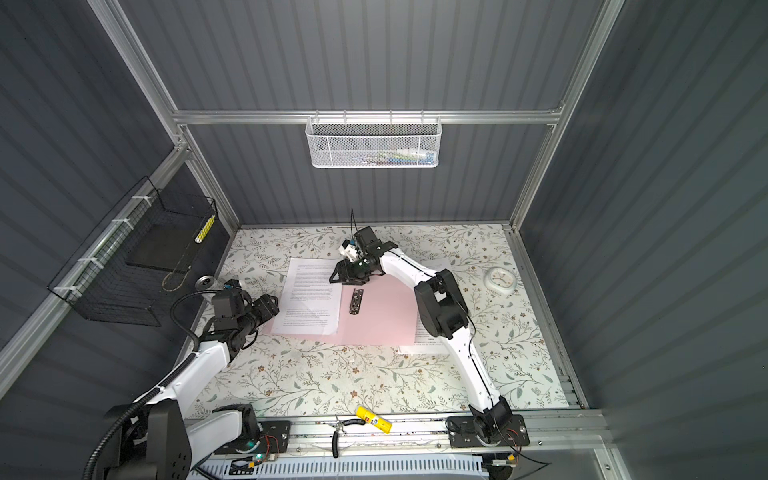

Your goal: Put the files into the folder

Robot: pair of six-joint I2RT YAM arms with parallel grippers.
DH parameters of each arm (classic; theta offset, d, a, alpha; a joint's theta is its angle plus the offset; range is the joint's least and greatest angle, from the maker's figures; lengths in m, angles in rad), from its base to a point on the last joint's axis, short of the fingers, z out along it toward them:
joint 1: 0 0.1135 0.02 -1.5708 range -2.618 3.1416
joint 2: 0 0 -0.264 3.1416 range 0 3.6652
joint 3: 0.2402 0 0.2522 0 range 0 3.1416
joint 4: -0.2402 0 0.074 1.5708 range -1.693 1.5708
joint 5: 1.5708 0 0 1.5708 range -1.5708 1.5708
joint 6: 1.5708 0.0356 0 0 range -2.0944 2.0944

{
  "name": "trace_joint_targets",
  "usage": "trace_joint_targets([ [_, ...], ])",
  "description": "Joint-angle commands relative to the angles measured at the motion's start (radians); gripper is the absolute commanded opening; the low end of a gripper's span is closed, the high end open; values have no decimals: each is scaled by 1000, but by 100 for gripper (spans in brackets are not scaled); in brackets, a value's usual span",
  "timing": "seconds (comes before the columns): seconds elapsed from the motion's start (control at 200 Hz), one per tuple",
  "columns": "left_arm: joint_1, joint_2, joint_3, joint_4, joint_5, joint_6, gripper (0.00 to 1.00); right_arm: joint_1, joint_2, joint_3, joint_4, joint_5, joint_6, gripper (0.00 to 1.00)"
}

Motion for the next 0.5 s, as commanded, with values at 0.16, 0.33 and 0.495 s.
trace_joint_targets([
  [0.16, 7, -1, -6, 7, 14, -14, 72, 4, -39, -161, 98, -46, 22, 57],
  [0.33, 7, 4, 0, 4, 20, -18, 72, 3, -57, -223, 125, -30, 11, 57],
  [0.495, 7, -3, -4, 4, 20, -23, 72, 7, -34, -215, 152, -56, 31, 56],
])
